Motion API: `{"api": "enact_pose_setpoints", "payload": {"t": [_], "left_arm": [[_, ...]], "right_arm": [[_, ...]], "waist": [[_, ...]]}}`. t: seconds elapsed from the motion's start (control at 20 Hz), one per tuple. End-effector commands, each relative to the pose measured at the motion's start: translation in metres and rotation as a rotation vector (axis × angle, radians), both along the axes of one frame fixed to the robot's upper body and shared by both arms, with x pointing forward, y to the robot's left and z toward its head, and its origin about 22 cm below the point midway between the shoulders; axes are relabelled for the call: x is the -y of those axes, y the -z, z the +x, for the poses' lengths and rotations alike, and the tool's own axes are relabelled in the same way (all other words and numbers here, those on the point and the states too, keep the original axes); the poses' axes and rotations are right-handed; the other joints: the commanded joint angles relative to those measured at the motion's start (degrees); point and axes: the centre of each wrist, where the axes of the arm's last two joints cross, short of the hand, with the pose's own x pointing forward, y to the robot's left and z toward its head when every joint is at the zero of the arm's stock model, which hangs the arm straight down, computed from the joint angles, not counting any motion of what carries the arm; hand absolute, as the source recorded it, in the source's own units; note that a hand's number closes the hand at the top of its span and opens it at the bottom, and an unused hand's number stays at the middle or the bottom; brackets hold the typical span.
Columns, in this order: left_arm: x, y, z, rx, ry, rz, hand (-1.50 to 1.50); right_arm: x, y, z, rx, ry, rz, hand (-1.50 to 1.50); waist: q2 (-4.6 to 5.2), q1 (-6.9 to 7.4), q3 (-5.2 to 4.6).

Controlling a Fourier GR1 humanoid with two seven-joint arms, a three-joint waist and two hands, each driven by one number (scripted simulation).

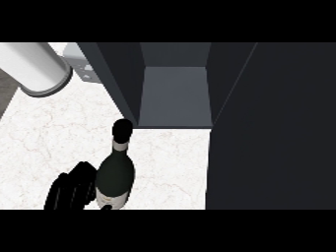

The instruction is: Pick up the wine, place it into the cabinet and close the cabinet

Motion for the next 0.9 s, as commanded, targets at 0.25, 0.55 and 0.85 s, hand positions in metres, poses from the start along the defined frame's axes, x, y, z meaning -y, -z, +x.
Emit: {"api": "enact_pose_setpoints", "payload": {"t": [0.25,0.55,0.85], "left_arm": [[0.026,-0.067,0.039,0.066,-0.020,0.001,1.50],[0.053,-0.107,0.072,0.033,-0.010,0.007,1.50],[0.091,-0.098,0.089,0.073,-0.045,0.065,1.50]], "right_arm": [[0.017,0.016,0.001,-0.008,-0.015,-0.010,-1.50],[0.001,0.007,-0.008,-0.011,-0.002,0.007,-1.50],[0.015,0.002,-0.018,-0.004,-0.018,-0.017,-1.50]], "waist": [[0.08,-0.41,-0.02],[0.06,-0.56,-0.03],[0.07,-0.82,-0.03]]}}
